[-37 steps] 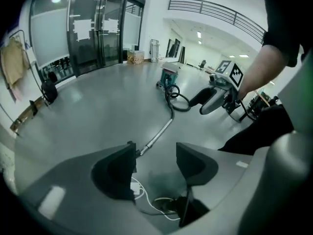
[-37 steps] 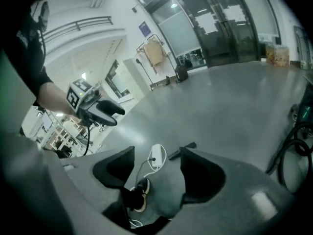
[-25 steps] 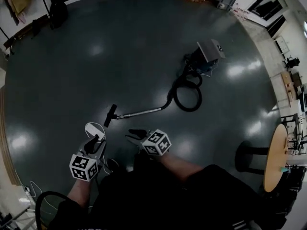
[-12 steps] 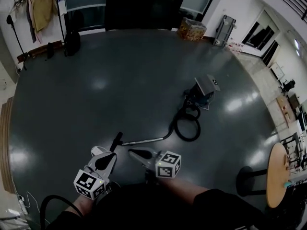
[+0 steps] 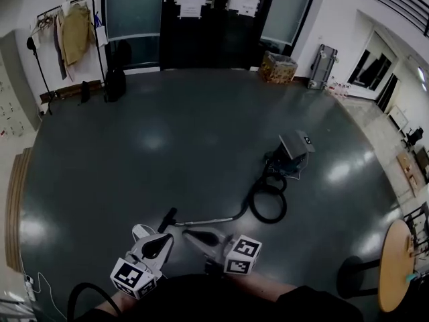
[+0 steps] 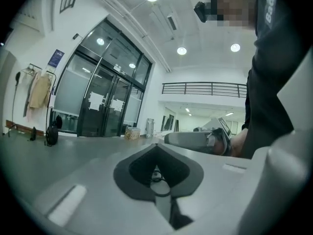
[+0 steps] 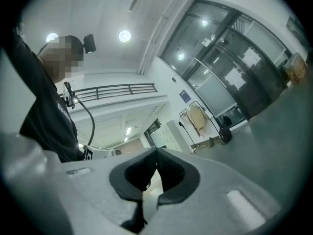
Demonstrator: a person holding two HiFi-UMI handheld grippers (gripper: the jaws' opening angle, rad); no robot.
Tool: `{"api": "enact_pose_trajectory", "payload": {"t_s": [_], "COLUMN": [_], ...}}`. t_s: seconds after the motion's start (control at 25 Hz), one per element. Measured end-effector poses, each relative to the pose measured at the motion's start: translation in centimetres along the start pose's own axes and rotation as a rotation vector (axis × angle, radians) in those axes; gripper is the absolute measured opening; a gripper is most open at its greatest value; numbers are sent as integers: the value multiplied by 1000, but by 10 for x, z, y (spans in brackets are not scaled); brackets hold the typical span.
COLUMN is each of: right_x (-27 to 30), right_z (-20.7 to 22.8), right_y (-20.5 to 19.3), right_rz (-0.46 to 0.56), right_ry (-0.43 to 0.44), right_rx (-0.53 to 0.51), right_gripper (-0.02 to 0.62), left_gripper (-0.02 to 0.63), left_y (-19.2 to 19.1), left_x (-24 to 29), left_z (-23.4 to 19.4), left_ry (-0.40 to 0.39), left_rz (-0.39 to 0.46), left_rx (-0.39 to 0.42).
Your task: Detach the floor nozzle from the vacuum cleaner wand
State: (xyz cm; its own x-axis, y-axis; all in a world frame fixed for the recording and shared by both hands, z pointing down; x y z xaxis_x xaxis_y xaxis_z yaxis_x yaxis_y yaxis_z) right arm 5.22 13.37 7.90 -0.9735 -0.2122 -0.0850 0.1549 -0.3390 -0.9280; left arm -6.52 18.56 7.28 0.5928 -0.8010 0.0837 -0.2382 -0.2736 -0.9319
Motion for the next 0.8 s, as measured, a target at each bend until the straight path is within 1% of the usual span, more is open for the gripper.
{"api": "enact_pose_trajectory", "payload": {"t_s": [0.12,0.28,0.44,0.6,0.8], "right_x": [-2,-4,-7,-8,-12], "right_z": [-3,-8,-9,-12,-11], "right_y": [4,5,5,6,5], "right_rz": [-9,-23,-25,-25,-25], "right_ry": [14,25,18,13,-6], "right_rx": [-58,-104,-126,-151,-146], "right_gripper": [2,2,0,1,0], "left_gripper": [3,2,2,3,3], "left_y": [-4,-6,-11,-15,-15], "left_x": [4,7,9,9,9], "left_z": [5,11,11,11,14], "left_ry": [4,-5,0,-1,-14], "left_rz": [-11,-18,-43,-43,-54], "left_rx": [26,51,77,73,81]}}
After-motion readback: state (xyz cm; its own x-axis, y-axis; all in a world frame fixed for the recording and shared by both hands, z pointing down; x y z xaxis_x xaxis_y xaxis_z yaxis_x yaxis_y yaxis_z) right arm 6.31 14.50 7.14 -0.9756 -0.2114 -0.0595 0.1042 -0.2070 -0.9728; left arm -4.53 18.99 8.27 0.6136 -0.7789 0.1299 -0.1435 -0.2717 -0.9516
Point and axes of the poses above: the fingertips, and each gripper's own axes: x forward along the fingers, z to its right, y out of its top, the point moved 6 cm from there along -x, backward along the fingers, and after that the axes turned 8 degrees about -x, right-handed, at the moved point
